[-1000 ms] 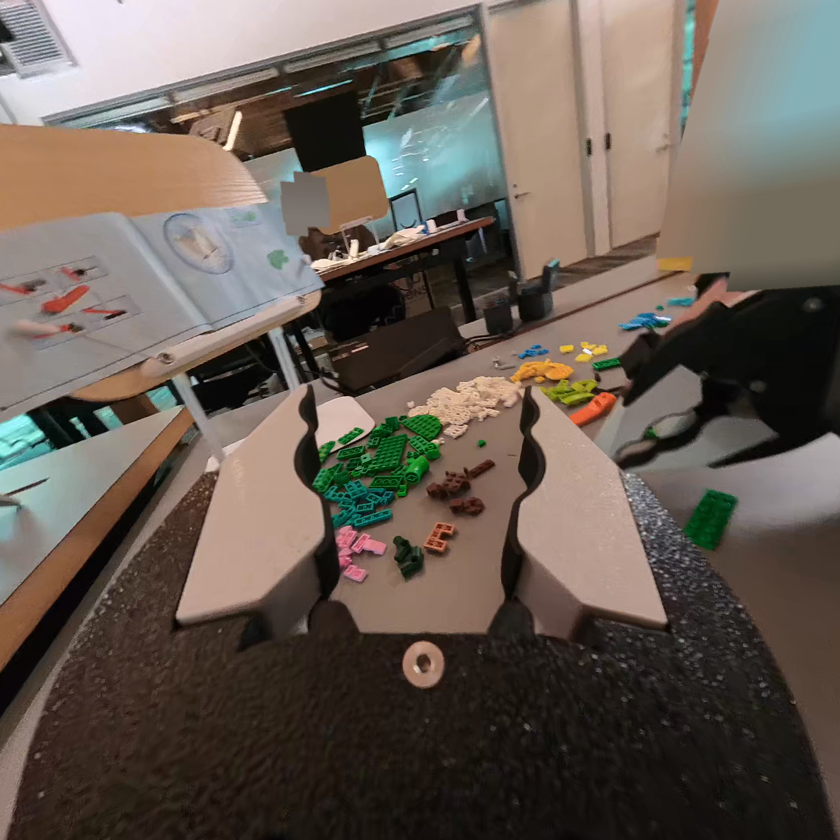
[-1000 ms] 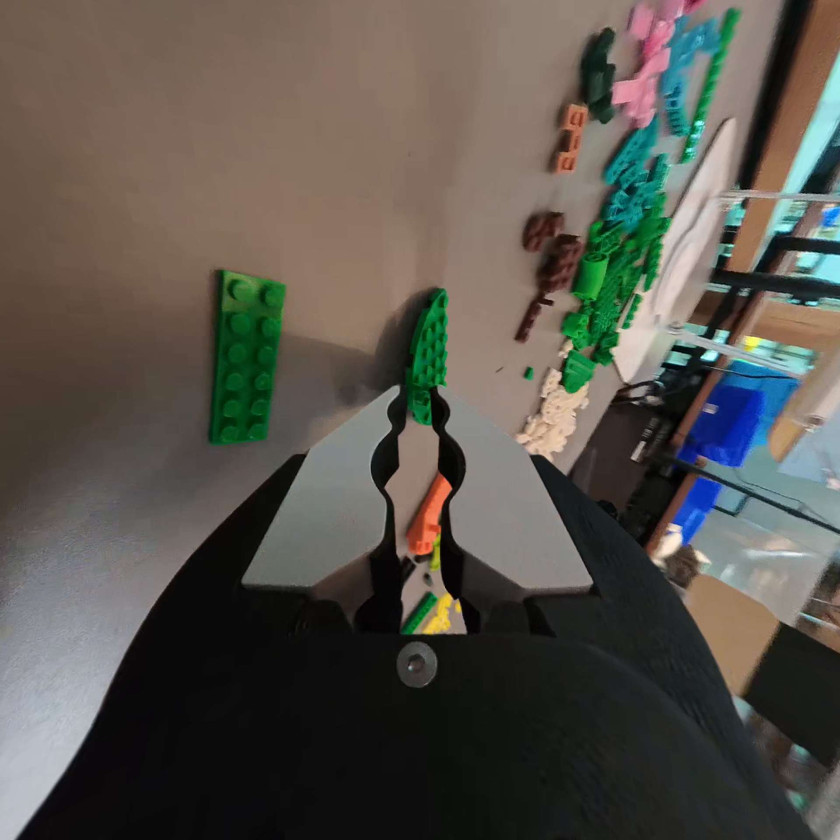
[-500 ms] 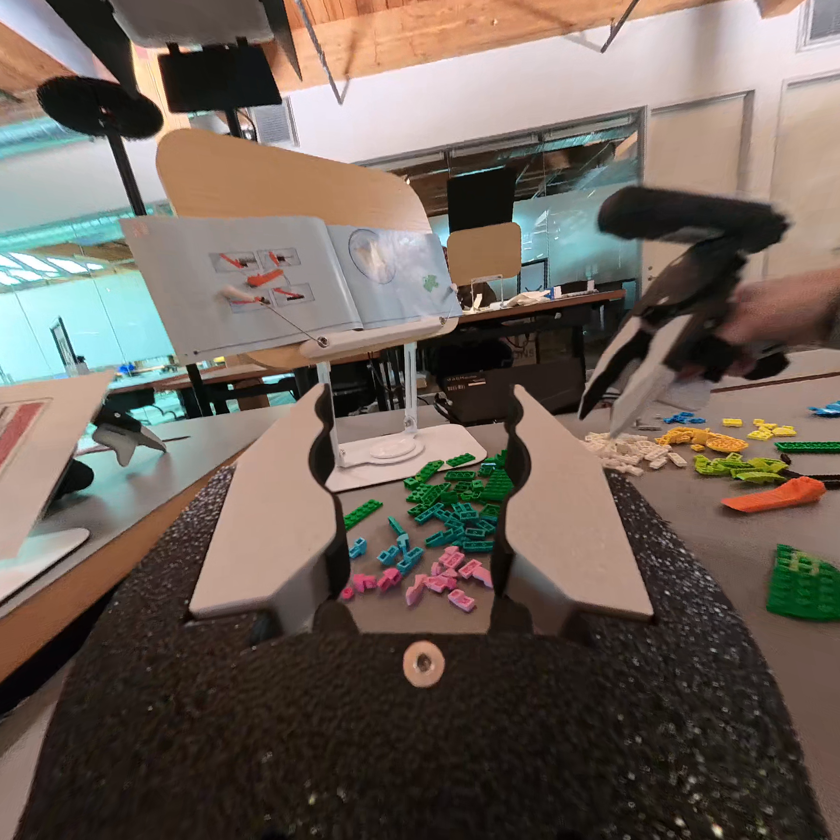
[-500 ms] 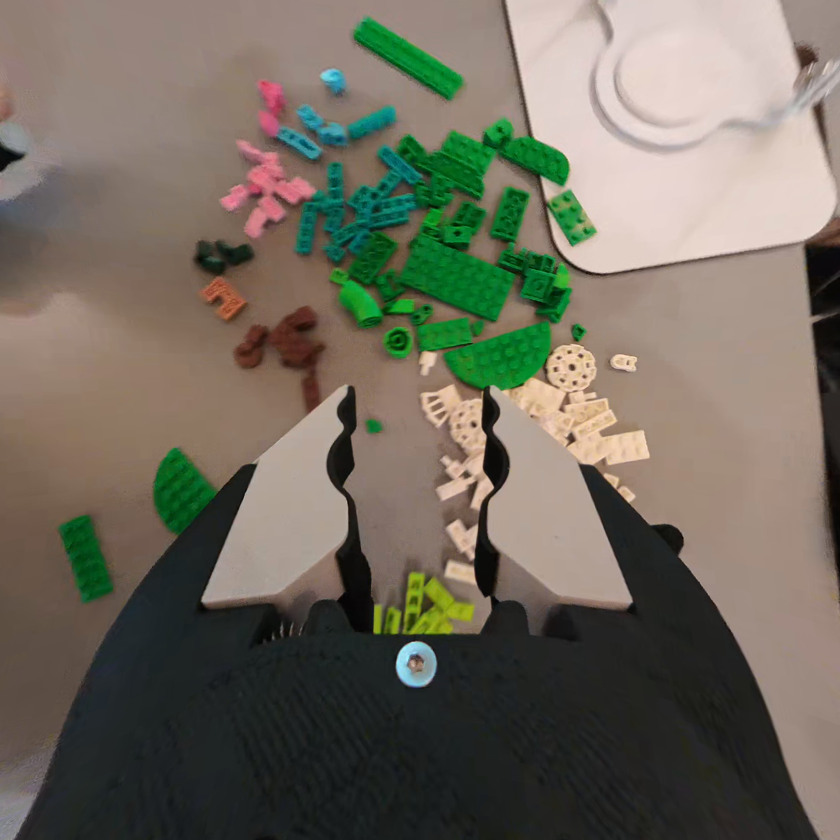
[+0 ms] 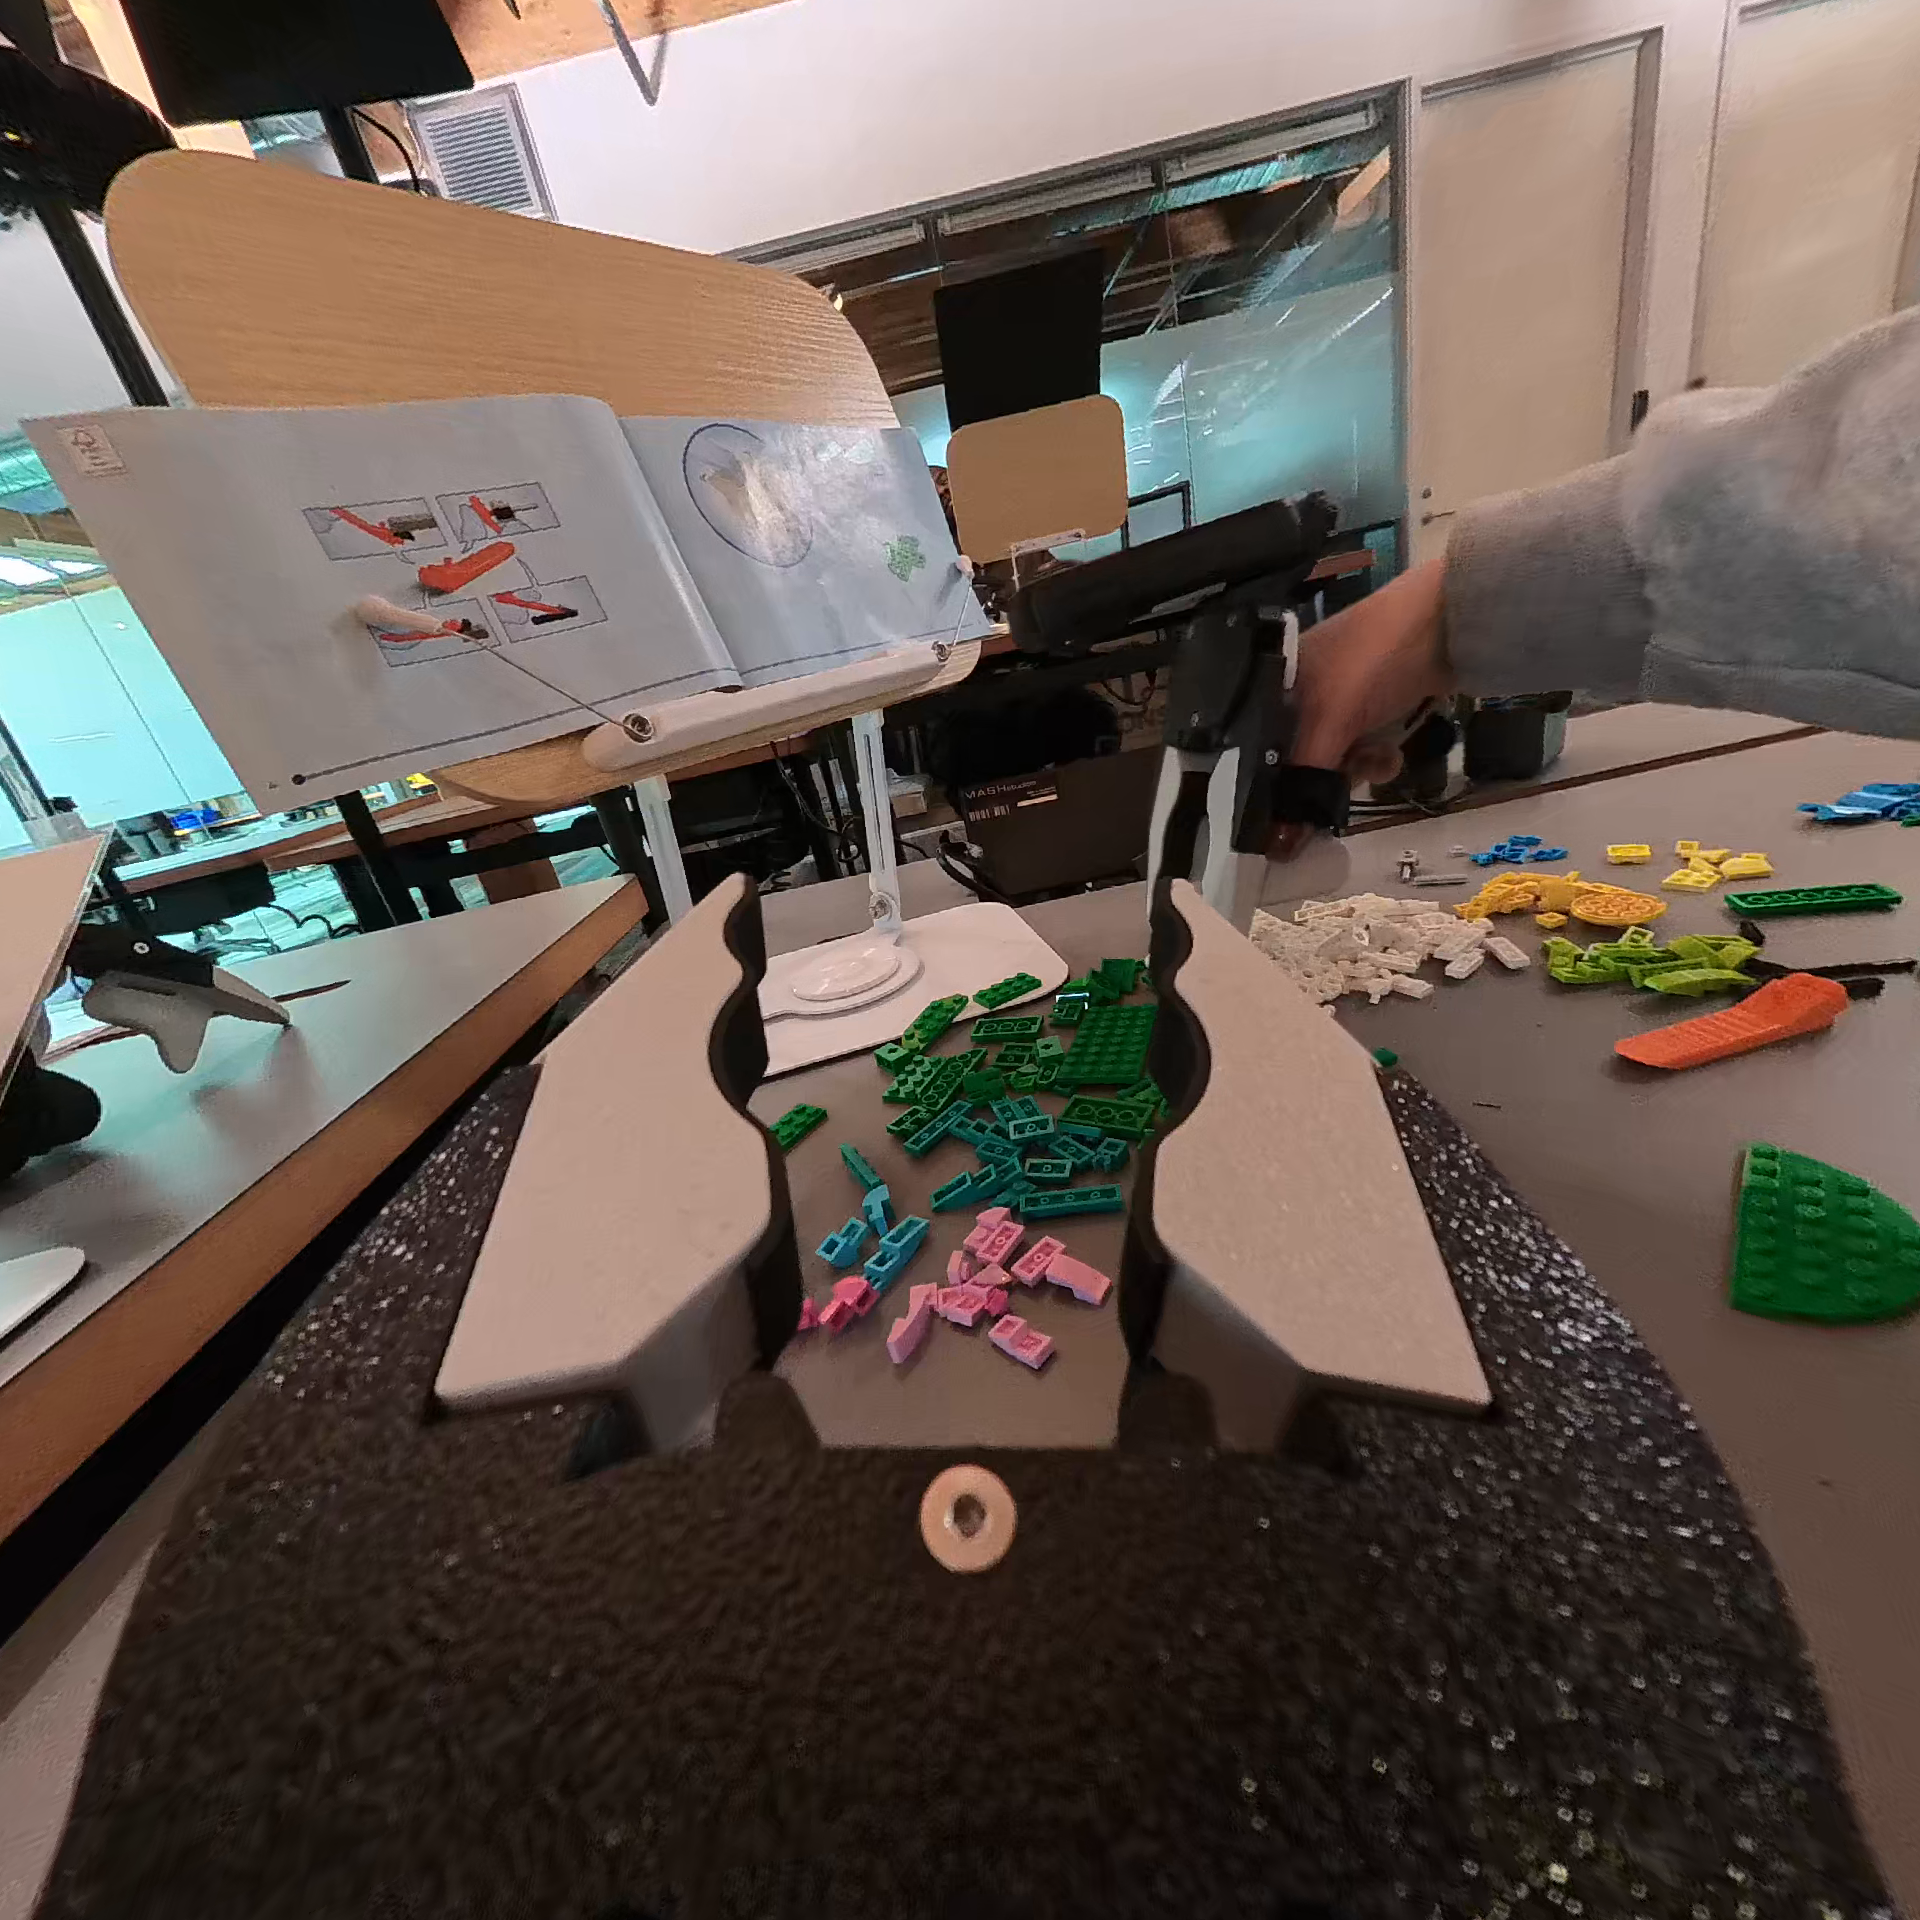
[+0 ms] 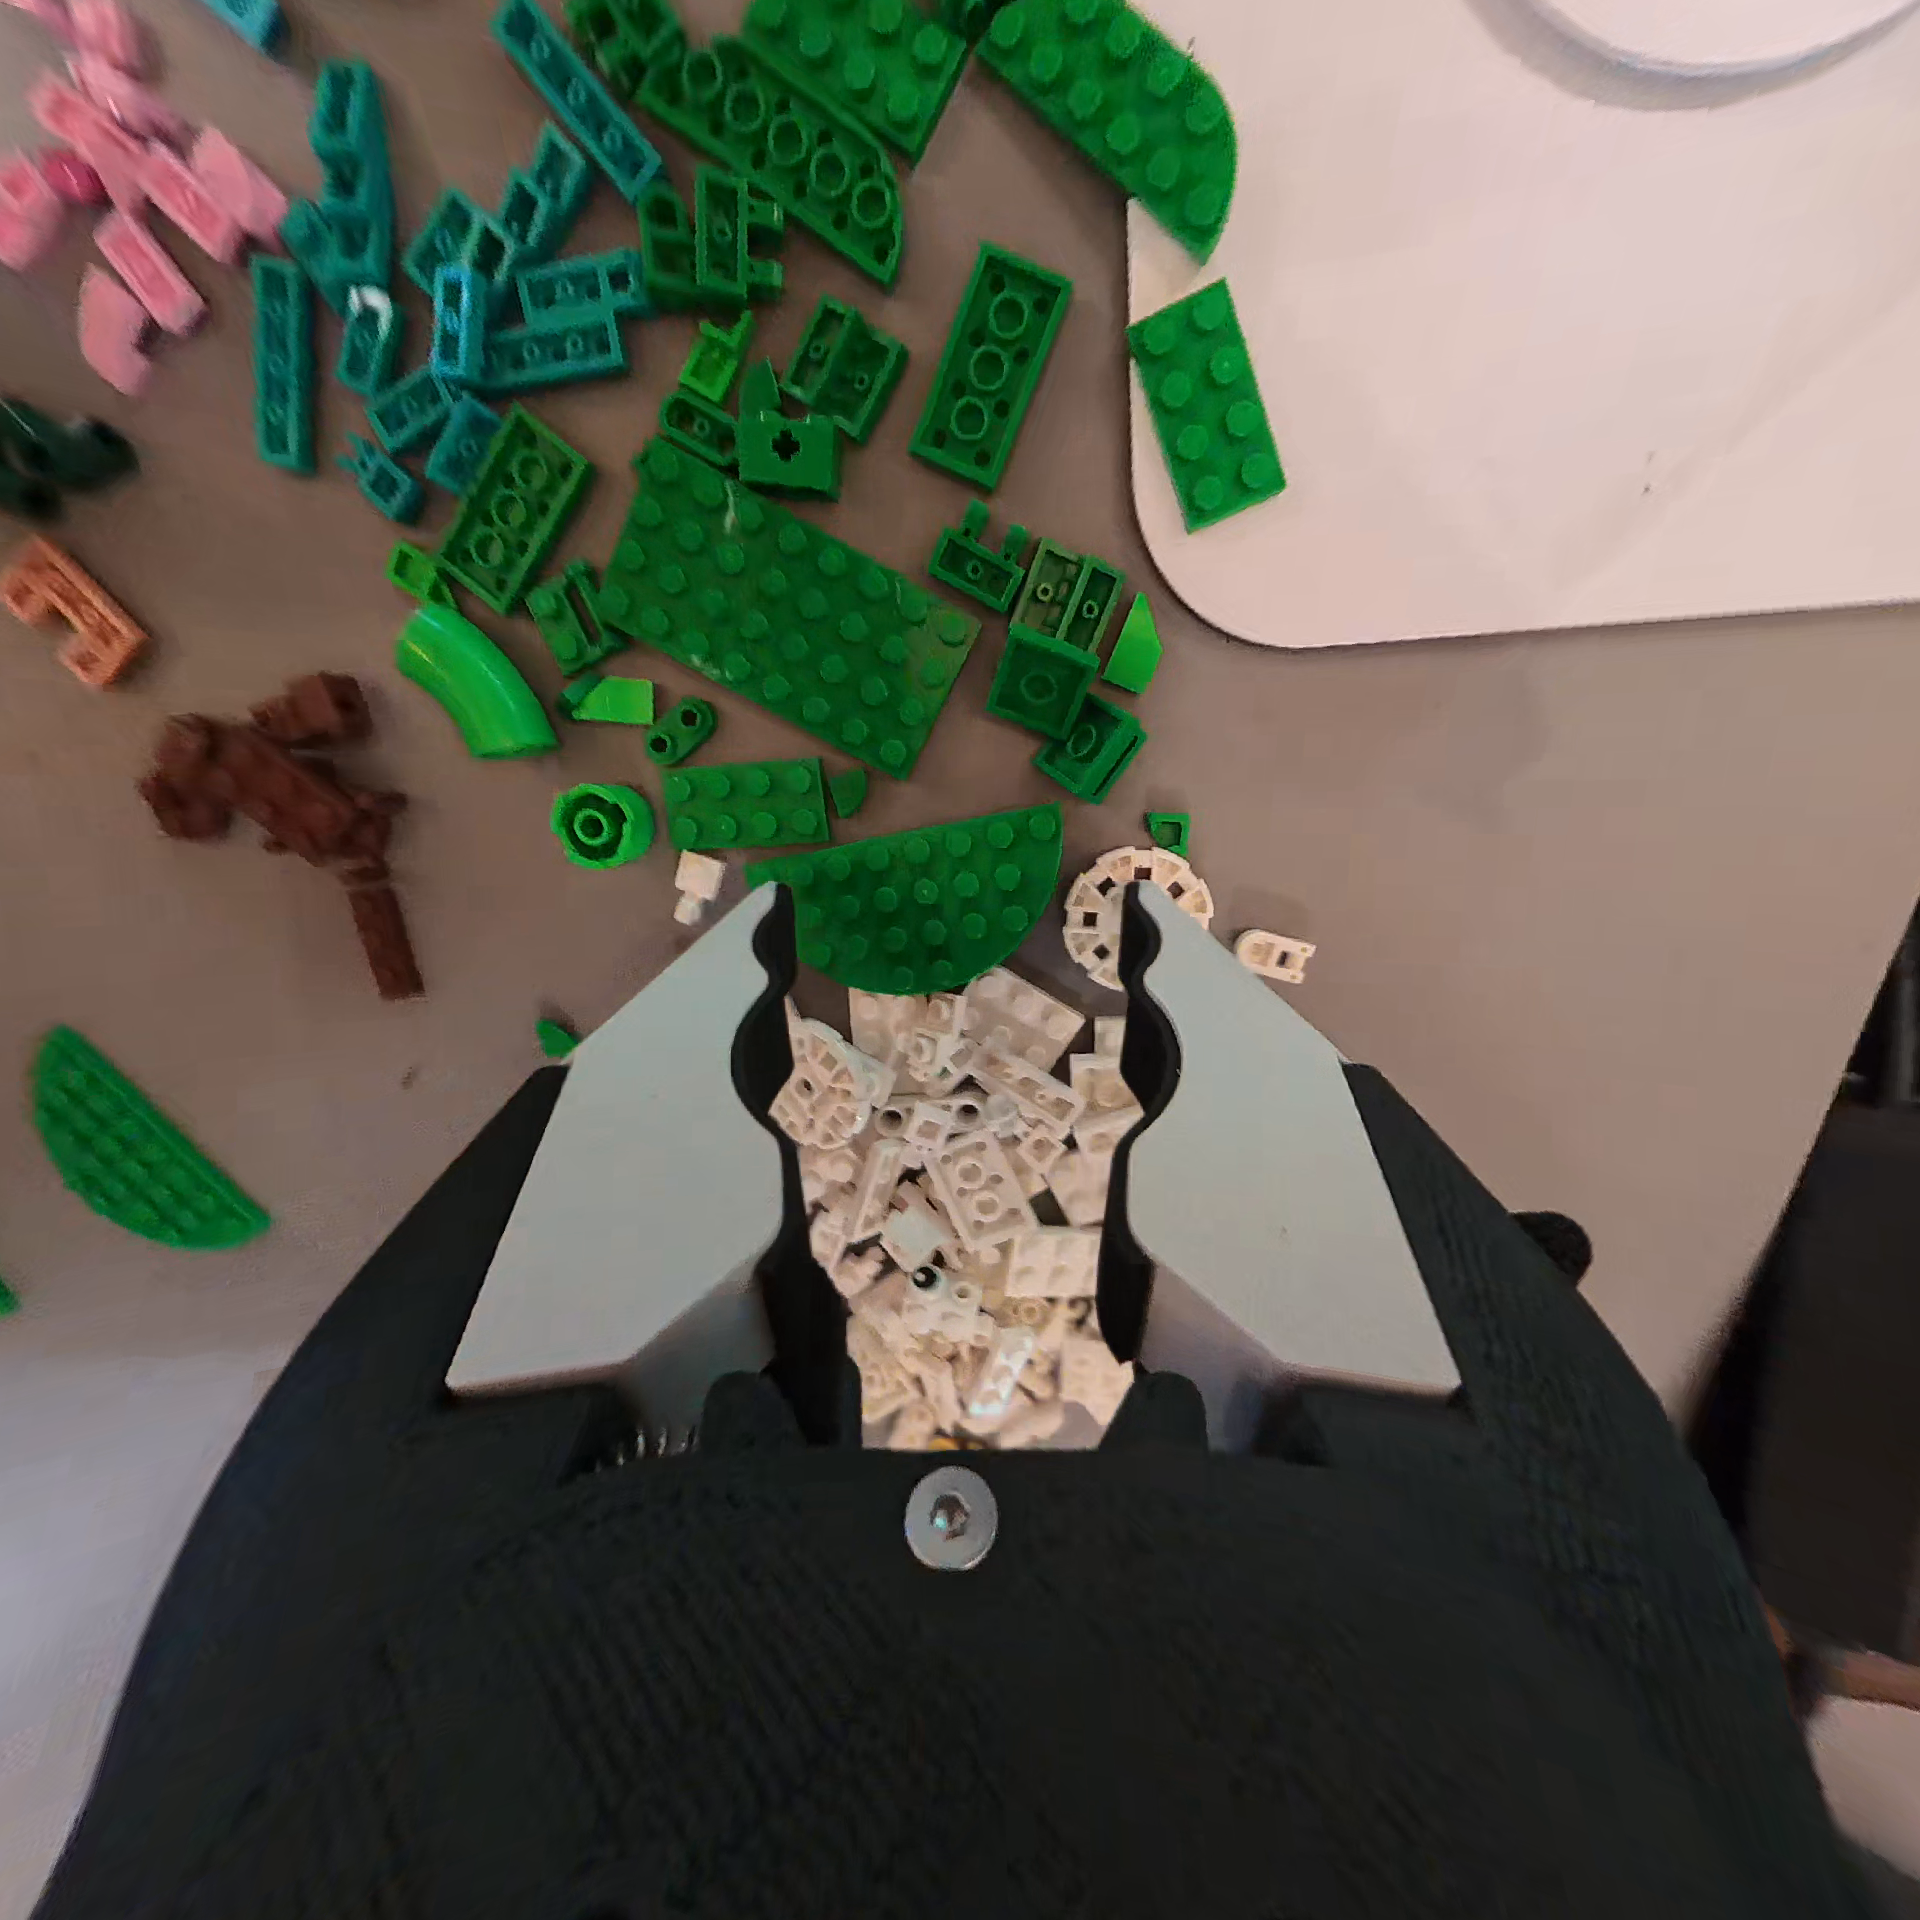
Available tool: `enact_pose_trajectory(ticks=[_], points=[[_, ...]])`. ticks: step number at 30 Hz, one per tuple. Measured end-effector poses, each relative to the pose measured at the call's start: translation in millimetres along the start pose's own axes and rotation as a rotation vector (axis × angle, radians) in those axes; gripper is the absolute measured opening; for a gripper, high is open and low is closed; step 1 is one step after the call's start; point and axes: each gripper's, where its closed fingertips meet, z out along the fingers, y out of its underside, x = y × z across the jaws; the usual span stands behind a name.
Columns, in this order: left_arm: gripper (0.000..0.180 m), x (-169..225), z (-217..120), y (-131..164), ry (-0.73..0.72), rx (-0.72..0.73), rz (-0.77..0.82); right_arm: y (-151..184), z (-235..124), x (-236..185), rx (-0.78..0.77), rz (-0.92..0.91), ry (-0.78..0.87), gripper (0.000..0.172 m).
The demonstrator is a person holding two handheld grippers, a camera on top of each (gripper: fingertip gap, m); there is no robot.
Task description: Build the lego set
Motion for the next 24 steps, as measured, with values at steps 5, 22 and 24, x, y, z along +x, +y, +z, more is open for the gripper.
enact_pose_trajectory(ticks=[5, 22, 24], points=[[0.070, -1, 0, -1, 0.003, 0.004, -0.018, 5, 3, -5, -0.100, -0.227, 0.012, 0.076], [0.064, 1, 1, -1, 0.017, 0.004, -0.032, 1, 5, -5, -0.174, -0.330, 0.044, 0.069], [0.063, 2, 1, -1, 0.018, 0.004, -0.032, -1, 4, -3, -0.180, -0.368, 0.070, 0.071]])
